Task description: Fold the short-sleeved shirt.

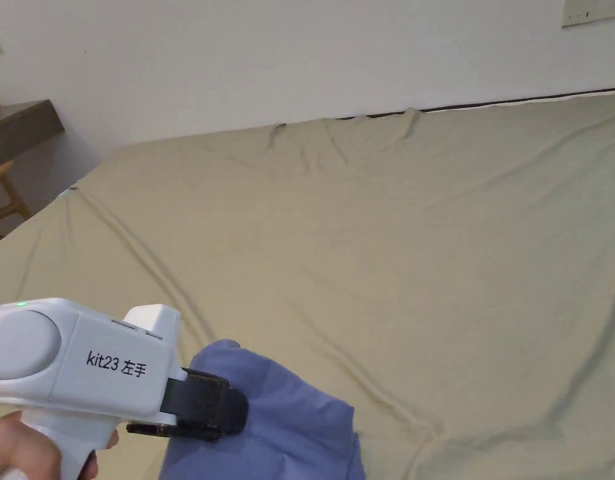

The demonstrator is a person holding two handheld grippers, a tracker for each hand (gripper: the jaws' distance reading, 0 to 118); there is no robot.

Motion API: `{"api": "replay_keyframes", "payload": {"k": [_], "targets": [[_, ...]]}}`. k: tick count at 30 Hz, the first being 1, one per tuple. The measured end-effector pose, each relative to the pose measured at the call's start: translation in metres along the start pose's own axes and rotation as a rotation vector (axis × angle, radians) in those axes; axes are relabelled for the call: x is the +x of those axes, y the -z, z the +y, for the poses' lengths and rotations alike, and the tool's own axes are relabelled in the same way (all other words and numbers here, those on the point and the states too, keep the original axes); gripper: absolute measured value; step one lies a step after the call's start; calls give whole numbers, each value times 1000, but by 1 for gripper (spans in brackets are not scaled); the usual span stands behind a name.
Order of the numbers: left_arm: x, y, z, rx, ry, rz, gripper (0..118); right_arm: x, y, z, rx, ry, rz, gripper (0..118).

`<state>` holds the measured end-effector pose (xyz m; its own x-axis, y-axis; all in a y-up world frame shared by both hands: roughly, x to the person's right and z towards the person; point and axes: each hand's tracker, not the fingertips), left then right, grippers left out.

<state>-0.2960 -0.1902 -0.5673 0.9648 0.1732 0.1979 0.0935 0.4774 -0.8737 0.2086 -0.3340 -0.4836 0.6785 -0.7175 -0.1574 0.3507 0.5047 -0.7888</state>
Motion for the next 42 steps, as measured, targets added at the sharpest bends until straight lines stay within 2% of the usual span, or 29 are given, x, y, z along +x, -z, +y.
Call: {"api": "replay_keyframes", "payload": {"k": [4,6,9,10,12,13,14,17,19,21,24,25,26,27,28,29,31,32,34,35,36,38,40,42], "targets": [[-80,-23,-1,-12,-84,188,37,-9,-2,-1,-17,-22,-62,0],[-118,-22,-6,-25,-167,237,37,-15,-4,-1,-22,-54,-82,0],[-159,5,-19,-88,-286,275,38,-21,-4,0,-16,-49,-97,0],[-165,18,-24,-111,-306,290,45,-24,-4,1,-14,-42,-100,0],[-166,35,-33,-175,-347,346,76,-29,-4,1,0,-39,-106,0],[-166,39,-37,-185,-355,398,83,-30,-5,3,3,-40,-105,0],[-165,36,-41,-166,-341,435,85,-32,-7,4,7,-43,-100,0],[-160,3,-38,-141,-315,390,86,-33,-15,7,28,-52,-79,0],[-150,-23,-33,-141,-315,379,86,-34,-19,9,49,-55,-96,0],[-135,-56,-27,-77,-280,428,85,-36,-25,11,64,-76,-119,0],[-92,-101,-24,115,-252,508,72,-48,-36,15,98,-127,-164,0],[-68,-116,-24,189,-223,502,72,-53,-41,16,123,-155,-192,0],[-41,-131,-26,281,-183,458,52,-62,-46,18,147,-192,-221,0],[-16,-143,-29,388,-122,378,15,-73,-51,20,184,-227,-261,0],[3,-153,-32,477,-71,261,2,-86,-57,22,225,-264,-316,0],[29,-163,-34,537,-18,143,1,-102,-63,23,264,-327,-383,0],[78,-172,-36,630,58,37,1,-132,-78,25,339,-443,-487,0],[92,-174,-37,703,86,34,1,-150,-86,25,373,-525,-547,0],[132,-176,-51,841,152,36,1,-177,-105,24,545,-595,-612,0],[148,-173,-59,907,138,-5,1,-187,-113,22,577,-566,-599,0],[157,-164,-64,938,107,-39,1,-194,-121,21,633,-579,-564,0],[181,-145,-76,923,28,-77,1,-203,-132,12,712,-569,-515,0],[203,-123,-92,815,-23,-46,2,-207,-137,-4,758,-592,-570,0],[217,-103,-115,746,-26,13,2,-206,-141,-19,759,-669,-676,0]]}}
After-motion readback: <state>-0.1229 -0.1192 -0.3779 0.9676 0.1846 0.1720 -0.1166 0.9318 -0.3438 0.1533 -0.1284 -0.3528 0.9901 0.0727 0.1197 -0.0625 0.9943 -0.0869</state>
